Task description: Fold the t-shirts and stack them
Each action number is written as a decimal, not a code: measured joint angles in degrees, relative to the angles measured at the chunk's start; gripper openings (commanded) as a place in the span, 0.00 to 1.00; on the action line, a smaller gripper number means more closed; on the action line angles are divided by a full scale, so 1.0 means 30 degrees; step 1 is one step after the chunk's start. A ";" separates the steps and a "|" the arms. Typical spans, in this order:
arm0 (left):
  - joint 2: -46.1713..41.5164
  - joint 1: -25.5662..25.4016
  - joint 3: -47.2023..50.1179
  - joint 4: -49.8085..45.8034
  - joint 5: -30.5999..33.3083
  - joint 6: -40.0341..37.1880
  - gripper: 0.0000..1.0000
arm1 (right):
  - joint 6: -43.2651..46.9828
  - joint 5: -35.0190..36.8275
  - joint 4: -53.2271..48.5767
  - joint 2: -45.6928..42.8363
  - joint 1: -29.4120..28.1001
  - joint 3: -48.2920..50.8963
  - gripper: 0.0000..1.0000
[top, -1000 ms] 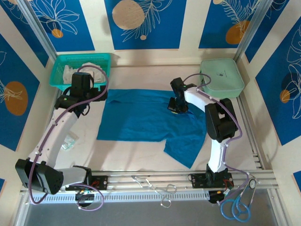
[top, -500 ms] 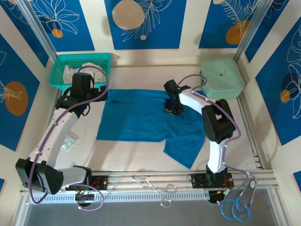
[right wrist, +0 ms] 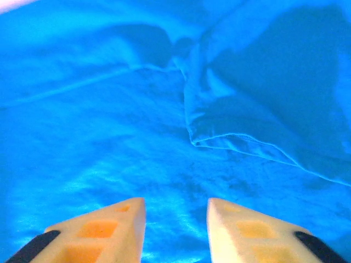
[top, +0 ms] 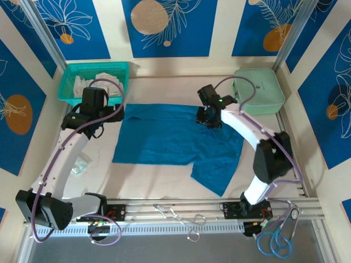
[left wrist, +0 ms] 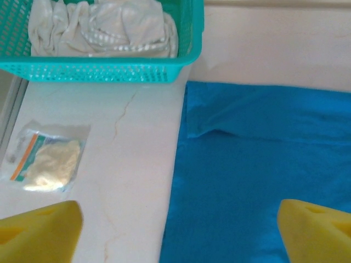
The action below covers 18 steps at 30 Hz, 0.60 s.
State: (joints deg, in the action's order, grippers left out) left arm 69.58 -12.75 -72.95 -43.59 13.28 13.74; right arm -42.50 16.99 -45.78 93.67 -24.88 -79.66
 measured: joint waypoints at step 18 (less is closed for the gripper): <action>0.1683 0.2667 0.8145 -0.2361 -0.3847 0.8633 0.57 | 0.4386 -0.4765 0.0452 -0.6156 0.6149 0.5632 0.34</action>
State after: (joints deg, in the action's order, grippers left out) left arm 74.63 -4.75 -48.51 -50.68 1.74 39.64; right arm -29.34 2.70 -44.42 75.20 -6.44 -62.76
